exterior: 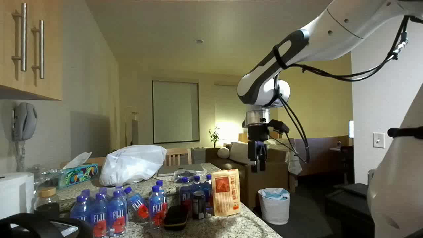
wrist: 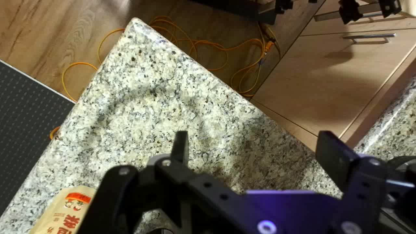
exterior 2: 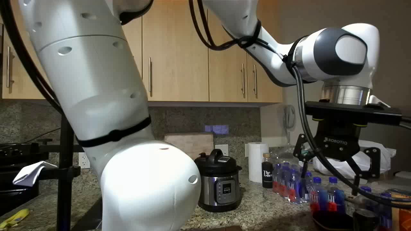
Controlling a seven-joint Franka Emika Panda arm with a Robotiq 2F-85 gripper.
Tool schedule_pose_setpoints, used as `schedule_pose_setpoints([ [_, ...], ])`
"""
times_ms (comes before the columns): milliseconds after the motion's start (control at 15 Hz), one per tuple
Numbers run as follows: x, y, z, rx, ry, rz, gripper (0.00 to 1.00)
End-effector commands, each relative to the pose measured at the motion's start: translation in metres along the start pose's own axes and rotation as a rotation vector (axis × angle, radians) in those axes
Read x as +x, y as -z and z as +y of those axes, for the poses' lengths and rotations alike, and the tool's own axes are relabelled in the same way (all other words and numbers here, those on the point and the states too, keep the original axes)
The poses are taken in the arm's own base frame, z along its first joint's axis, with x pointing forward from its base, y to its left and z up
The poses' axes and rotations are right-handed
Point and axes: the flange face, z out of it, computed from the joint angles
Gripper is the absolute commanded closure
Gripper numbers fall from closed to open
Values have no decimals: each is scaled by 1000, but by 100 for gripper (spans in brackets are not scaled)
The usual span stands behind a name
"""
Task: Uncover the cooker and put the lid on the counter
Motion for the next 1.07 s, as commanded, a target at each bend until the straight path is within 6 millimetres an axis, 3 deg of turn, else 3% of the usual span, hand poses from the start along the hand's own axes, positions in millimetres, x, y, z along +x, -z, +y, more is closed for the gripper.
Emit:
schedule_pose_setpoints([
  [0, 0, 0, 0, 1, 0, -1, 0],
  [667, 0, 1, -1, -4, 19, -4, 0],
  [1000, 8, 5, -6, 32, 4, 102, 0],
])
